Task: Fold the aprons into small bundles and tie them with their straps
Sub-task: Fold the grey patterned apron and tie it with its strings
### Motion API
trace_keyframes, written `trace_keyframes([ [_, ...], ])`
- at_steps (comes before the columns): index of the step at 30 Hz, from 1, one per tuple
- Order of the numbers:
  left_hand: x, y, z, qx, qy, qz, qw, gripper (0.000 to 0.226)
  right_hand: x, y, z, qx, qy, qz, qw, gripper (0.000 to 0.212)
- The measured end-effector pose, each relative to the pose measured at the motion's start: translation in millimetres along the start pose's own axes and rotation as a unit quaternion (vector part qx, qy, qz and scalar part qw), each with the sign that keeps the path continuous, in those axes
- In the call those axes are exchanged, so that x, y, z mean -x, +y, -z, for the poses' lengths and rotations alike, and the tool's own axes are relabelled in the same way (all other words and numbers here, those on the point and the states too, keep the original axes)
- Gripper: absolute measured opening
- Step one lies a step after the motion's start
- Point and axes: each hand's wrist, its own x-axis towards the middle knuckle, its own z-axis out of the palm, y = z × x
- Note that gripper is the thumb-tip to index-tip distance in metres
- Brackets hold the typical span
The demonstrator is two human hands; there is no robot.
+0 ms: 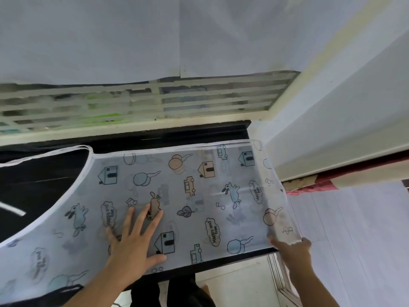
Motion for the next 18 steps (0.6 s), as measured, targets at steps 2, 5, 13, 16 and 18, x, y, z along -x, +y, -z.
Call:
trace_keyframes([
  [2,3,-4,1,0.016,-0.002,-0.001,1.0,0.126,8,-6,3,-0.095,0.025,-0.014,0.995,0.073],
  [5,13,-18,0,0.027,0.005,-0.001,1.0,0.125,24,-8,4,-0.155,0.04,0.034,0.987,0.038],
  [13,33,-59,3,0.025,-0.031,0.004,0.999,0.122,92,-6,-51,-0.214,-0.206,-0.007,0.955,0.024],
  [16,44,-87,1,0.031,-0.027,0.008,0.999,0.123,127,-3,-101,-0.181,-0.275,-0.054,0.943,0.033],
  [18,51,-107,2,0.027,-0.028,0.004,0.999,0.122,152,0,-129,-0.165,-0.299,-0.058,0.938,0.028],
])
